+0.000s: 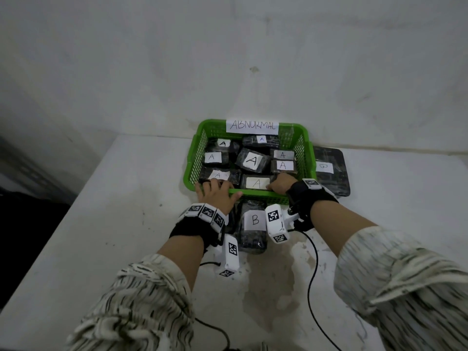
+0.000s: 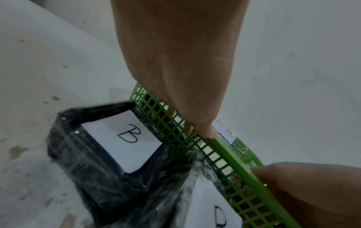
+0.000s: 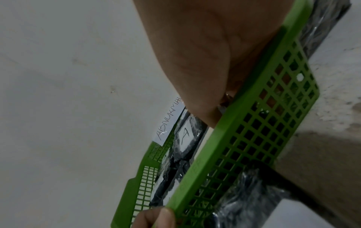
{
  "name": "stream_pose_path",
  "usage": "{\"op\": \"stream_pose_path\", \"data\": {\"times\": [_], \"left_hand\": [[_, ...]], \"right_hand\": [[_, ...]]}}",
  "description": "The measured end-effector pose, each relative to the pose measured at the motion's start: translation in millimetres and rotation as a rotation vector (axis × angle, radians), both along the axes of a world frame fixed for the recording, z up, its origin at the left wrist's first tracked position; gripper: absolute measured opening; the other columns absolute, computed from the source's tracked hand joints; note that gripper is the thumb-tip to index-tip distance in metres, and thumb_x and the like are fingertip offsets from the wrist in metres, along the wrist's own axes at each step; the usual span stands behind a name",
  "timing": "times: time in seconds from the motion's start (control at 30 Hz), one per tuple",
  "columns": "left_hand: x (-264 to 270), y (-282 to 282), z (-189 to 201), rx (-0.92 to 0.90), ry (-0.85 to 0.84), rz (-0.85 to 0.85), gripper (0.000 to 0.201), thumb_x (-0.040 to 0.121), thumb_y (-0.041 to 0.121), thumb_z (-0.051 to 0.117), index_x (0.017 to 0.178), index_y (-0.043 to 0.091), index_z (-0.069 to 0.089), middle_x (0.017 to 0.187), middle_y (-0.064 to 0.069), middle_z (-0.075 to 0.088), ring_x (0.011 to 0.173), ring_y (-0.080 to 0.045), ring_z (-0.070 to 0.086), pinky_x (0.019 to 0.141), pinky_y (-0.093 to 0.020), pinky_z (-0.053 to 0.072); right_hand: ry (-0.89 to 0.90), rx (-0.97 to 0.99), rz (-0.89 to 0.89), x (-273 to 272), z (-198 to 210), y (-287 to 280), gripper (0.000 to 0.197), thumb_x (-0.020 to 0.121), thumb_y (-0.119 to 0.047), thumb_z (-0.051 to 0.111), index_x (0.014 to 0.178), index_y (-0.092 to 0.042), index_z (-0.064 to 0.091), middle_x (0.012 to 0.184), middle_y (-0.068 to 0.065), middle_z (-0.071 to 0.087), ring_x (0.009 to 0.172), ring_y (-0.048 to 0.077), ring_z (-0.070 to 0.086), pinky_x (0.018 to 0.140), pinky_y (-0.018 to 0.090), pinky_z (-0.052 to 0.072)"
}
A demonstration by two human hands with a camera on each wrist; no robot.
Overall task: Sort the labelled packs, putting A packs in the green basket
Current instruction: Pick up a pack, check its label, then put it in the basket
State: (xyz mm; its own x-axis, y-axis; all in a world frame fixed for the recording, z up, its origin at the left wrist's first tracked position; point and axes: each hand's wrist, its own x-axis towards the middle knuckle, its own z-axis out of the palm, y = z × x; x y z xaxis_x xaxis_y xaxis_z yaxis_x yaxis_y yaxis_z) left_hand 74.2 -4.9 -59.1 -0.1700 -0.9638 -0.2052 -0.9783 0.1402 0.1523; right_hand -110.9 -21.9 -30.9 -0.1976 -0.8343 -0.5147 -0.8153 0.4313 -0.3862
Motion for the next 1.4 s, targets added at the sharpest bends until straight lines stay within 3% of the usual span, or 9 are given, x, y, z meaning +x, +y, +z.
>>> {"op": "stream_pose_path", "data": {"times": [0.1,0.33,0.47,0.77,0.9,1.03,1.13,1.23,1.4], "left_hand": [[-6,0,10,0.082,-0.007,0.024,0.053,0.095,0.056,0.030,0.132,0.021,0.044,0.141,-0.014,0.034,0.136,-0.033,0.024,0.112,-0.057,-0.002],[-48,21,29,0.097,0.237,-0.138,0.045,0.095,0.044,0.042,0.136,0.028,0.037,0.142,-0.010,0.031,0.141,-0.028,0.017,0.114,-0.055,-0.007],[-71,38,33,0.155,0.271,-0.263,0.054,0.096,0.044,0.041,0.146,0.034,0.023,0.155,-0.004,0.015,0.146,-0.025,-0.005,0.113,-0.052,-0.011],[-89,60,22,0.214,0.052,-0.358,0.064,0.097,0.048,0.036,0.150,0.033,0.005,0.158,0.000,-0.013,0.144,-0.027,-0.018,0.114,-0.053,-0.009],[-88,65,24,0.249,0.031,-0.383,0.067,0.096,0.050,0.036,0.150,0.032,0.001,0.157,-0.001,-0.020,0.143,-0.027,-0.021,0.114,-0.053,-0.009],[-86,64,27,0.235,0.109,-0.348,0.065,0.095,0.047,0.042,0.150,0.033,0.009,0.158,0.000,-0.012,0.144,-0.027,-0.018,0.114,-0.052,-0.009],[-84,58,31,0.155,0.248,-0.292,0.058,0.094,0.044,0.046,0.147,0.032,0.023,0.158,-0.001,0.005,0.146,-0.026,-0.005,0.117,-0.050,-0.002],[-85,52,46,0.107,0.415,-0.231,0.048,0.095,0.042,0.044,0.140,0.028,0.038,0.148,-0.006,0.026,0.140,-0.028,0.017,0.113,-0.043,0.019],[-92,42,70,0.368,0.839,-0.095,0.047,0.098,0.038,0.039,0.140,0.017,0.035,0.135,-0.006,0.047,0.125,-0.025,0.045,0.101,-0.035,0.038]], "right_hand": [[-0.079,-0.101,-0.093,-8,-4,2,0.026,0.096,-0.021,0.051,0.108,0.001,0.055,0.111,0.020,0.059,0.095,0.031,0.056,0.074,0.030,0.040],[-0.028,-0.466,-0.204,-41,5,37,0.037,0.085,-0.033,0.061,0.120,-0.020,0.057,0.121,0.014,0.058,0.118,0.037,0.049,0.099,0.046,0.042],[0.175,-0.390,-0.278,-73,7,71,0.055,0.082,-0.042,0.063,0.133,-0.027,0.047,0.142,0.015,0.036,0.133,0.036,0.029,0.107,0.050,0.022],[0.187,0.127,-0.305,-124,-36,136,0.115,0.068,-0.062,0.074,0.153,-0.031,0.003,0.155,0.023,-0.013,0.143,0.045,0.011,0.113,0.054,0.023],[0.244,0.137,-0.278,-120,-45,149,0.109,0.067,-0.054,0.075,0.151,-0.033,0.010,0.151,0.017,0.008,0.137,0.049,0.022,0.109,0.056,0.032],[0.243,-0.035,-0.343,-112,-32,154,0.073,0.078,-0.036,0.062,0.141,-0.029,0.026,0.138,0.013,0.031,0.129,0.042,0.031,0.104,0.050,0.036],[0.119,-0.303,-0.387,-105,-16,139,0.094,0.065,-0.040,0.078,0.141,-0.017,0.028,0.136,0.017,0.036,0.126,0.038,0.035,0.105,0.042,0.027],[-0.006,-0.547,-0.319,-92,5,118,0.105,0.049,-0.048,0.068,0.142,-0.013,0.034,0.136,0.014,0.037,0.125,0.037,0.034,0.097,0.038,0.030],[-0.049,-0.702,-0.032,-58,34,92,0.104,0.050,-0.048,0.071,0.143,-0.015,0.037,0.140,0.011,0.038,0.125,0.032,0.034,0.093,0.031,0.025]]}}
